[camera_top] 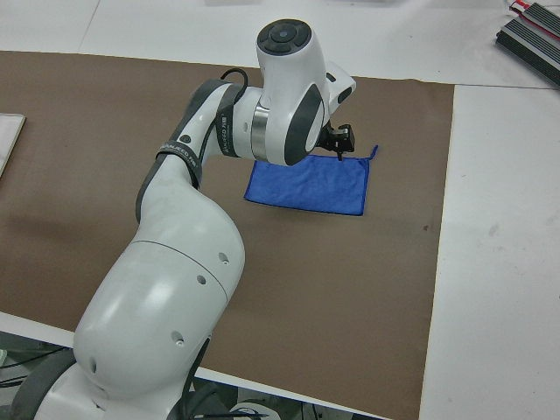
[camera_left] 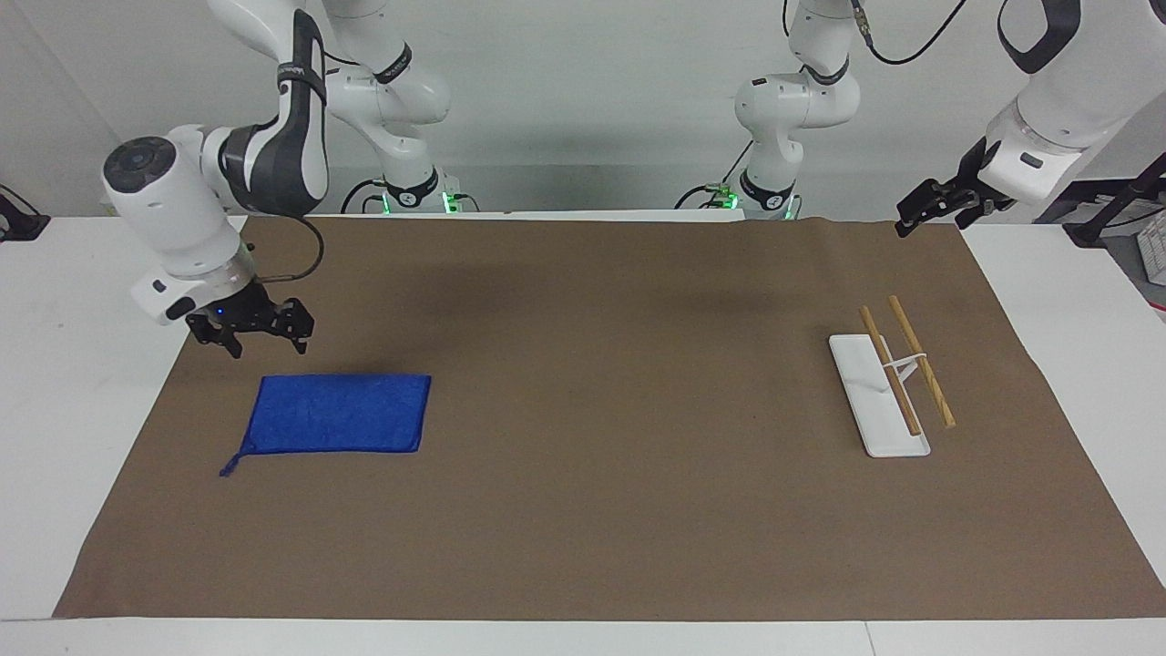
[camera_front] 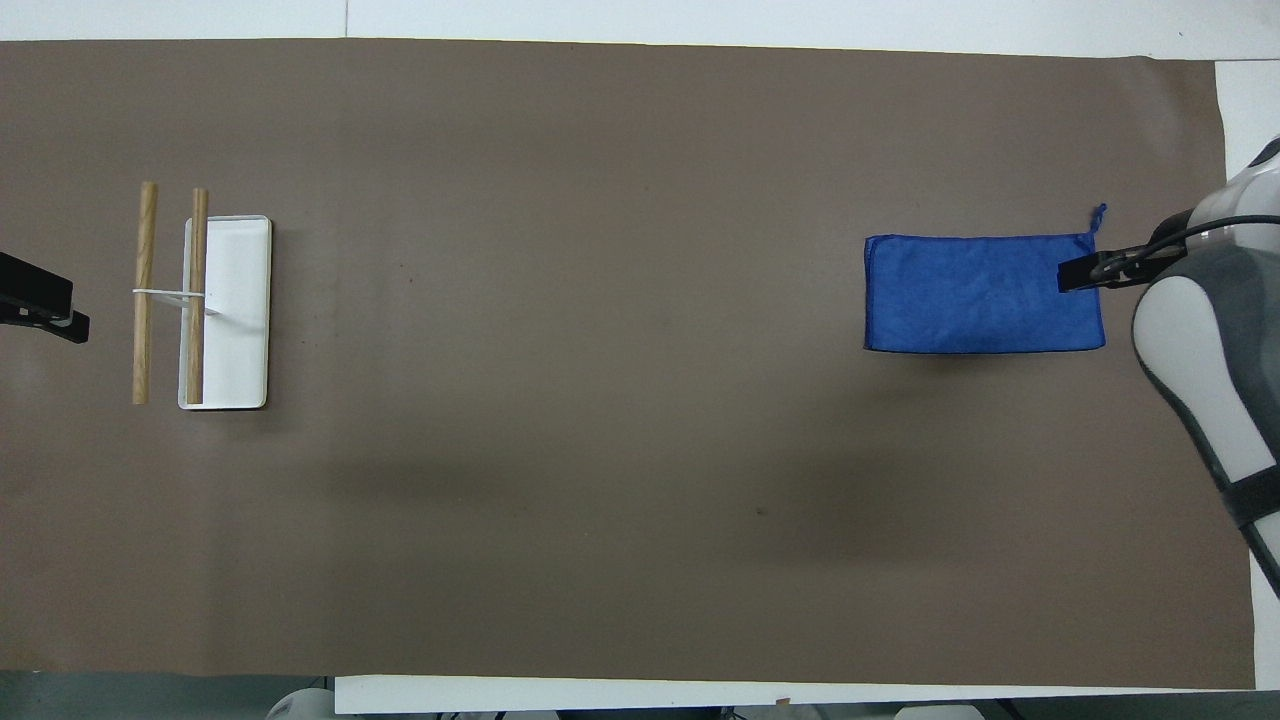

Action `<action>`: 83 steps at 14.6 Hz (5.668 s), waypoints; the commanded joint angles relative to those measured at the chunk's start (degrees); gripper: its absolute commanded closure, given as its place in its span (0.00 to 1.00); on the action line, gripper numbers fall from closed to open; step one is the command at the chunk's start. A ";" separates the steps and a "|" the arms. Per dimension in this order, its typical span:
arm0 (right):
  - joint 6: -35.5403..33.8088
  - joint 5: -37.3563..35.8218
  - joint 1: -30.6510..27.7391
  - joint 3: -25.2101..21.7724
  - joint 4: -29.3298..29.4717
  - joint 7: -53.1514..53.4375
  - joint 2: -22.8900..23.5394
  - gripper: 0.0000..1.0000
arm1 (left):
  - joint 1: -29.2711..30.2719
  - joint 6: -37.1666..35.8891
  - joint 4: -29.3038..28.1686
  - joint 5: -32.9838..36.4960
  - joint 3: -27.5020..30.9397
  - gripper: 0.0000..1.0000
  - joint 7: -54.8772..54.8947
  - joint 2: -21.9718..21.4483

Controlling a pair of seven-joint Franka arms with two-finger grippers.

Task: Right arm passes towel to left arm to hang
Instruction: 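Reach the right gripper down to the blue towel's near corner and grasp, then lift the blue towel with the right gripper and carry it toward the rack, then carry the towel with the right gripper while the left gripper reaches toward it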

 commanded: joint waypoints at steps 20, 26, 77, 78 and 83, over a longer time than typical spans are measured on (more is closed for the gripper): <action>17.69 1.94 -0.66 0.56 -5.88 -4.55 11.13 0.11 | 0.36 -0.29 -0.98 -0.45 -0.13 0.00 0.07 -0.93; 17.69 1.94 -0.66 0.65 -7.02 -4.47 11.05 0.18 | 0.36 -0.29 -0.98 -0.45 -0.13 0.00 0.07 -0.93; 16.02 20.22 6.72 51.80 27.60 108.74 16.58 1.00 | -6.59 29.94 -31.47 -23.04 -1.36 0.00 -87.56 -12.88; 16.02 20.22 6.72 51.71 27.60 108.74 16.58 1.00 | -7.37 29.94 -31.56 -23.04 -1.45 0.00 -87.65 -12.97; 15.94 19.96 6.72 51.71 27.43 108.65 16.58 1.00 | -8.43 30.64 -32.09 -23.04 -1.45 0.07 -87.74 -13.24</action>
